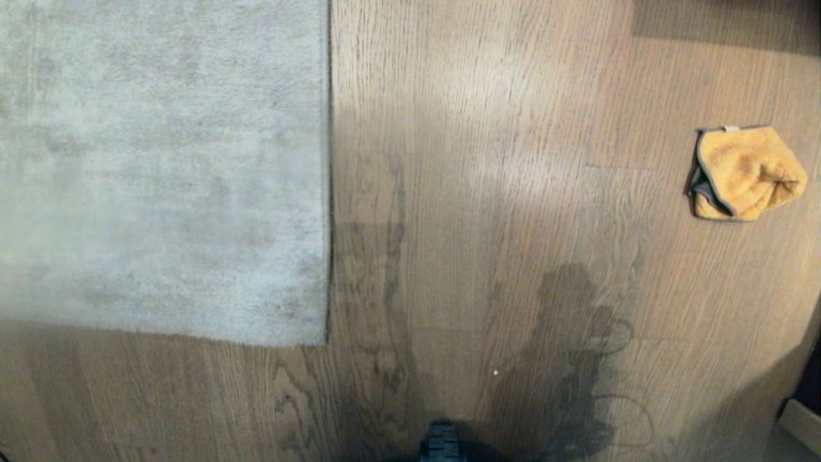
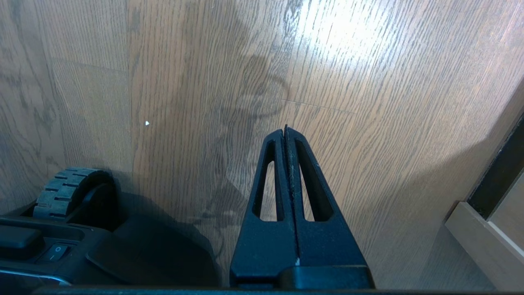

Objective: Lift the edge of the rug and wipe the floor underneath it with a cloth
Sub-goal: Pick up the rag

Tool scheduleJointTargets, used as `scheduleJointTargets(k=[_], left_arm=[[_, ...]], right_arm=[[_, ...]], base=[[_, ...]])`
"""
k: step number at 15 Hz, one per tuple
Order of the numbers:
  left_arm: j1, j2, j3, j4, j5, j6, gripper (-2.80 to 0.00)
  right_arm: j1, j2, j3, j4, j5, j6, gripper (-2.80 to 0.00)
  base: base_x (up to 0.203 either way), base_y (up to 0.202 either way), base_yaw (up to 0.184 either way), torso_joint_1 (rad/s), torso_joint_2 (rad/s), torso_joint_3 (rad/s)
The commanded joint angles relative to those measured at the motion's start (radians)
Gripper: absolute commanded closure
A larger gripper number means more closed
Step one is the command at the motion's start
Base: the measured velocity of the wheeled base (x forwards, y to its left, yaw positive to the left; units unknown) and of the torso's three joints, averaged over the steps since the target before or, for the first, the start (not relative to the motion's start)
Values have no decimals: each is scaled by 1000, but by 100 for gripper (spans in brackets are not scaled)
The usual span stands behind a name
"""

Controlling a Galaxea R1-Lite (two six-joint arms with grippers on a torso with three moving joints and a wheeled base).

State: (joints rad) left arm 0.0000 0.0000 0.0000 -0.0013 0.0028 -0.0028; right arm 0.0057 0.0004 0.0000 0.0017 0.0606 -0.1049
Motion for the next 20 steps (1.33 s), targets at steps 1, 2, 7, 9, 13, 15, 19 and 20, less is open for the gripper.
scheduleJointTargets(k=[1, 2, 7, 9, 13, 15, 19, 20], left_arm=[[0, 0, 0, 0, 0, 0, 0], [0, 0, 0, 0, 0, 0, 0], [0, 0, 0, 1, 0, 0, 0], [0, 0, 0, 0, 0, 0, 0], [0, 0, 0, 0, 0, 0, 0], [0, 0, 0, 0, 0, 0, 0], [0, 0, 0, 0, 0, 0, 0], [0, 0, 0, 1, 0, 0, 0]], right_arm=[[0, 0, 0, 0, 1, -1, 0], [0, 0, 0, 0, 1, -1, 0], [0, 0, 0, 0, 1, -1, 0], [0, 0, 0, 0, 1, -40, 0], [0, 0, 0, 1, 4, -44, 0], [0, 0, 0, 1, 4, -47, 0], [0, 19, -43, 67, 4, -63, 0], [0, 46, -57, 74, 6, -61, 0]], base=[[0, 0, 0, 0, 0, 0], [0, 0, 0, 0, 0, 0], [0, 0, 0, 0, 0, 0], [0, 0, 0, 0, 0, 0], [0, 0, 0, 0, 0, 0], [0, 0, 0, 0, 0, 0], [0, 0, 0, 0, 0, 0], [0, 0, 0, 0, 0, 0]])
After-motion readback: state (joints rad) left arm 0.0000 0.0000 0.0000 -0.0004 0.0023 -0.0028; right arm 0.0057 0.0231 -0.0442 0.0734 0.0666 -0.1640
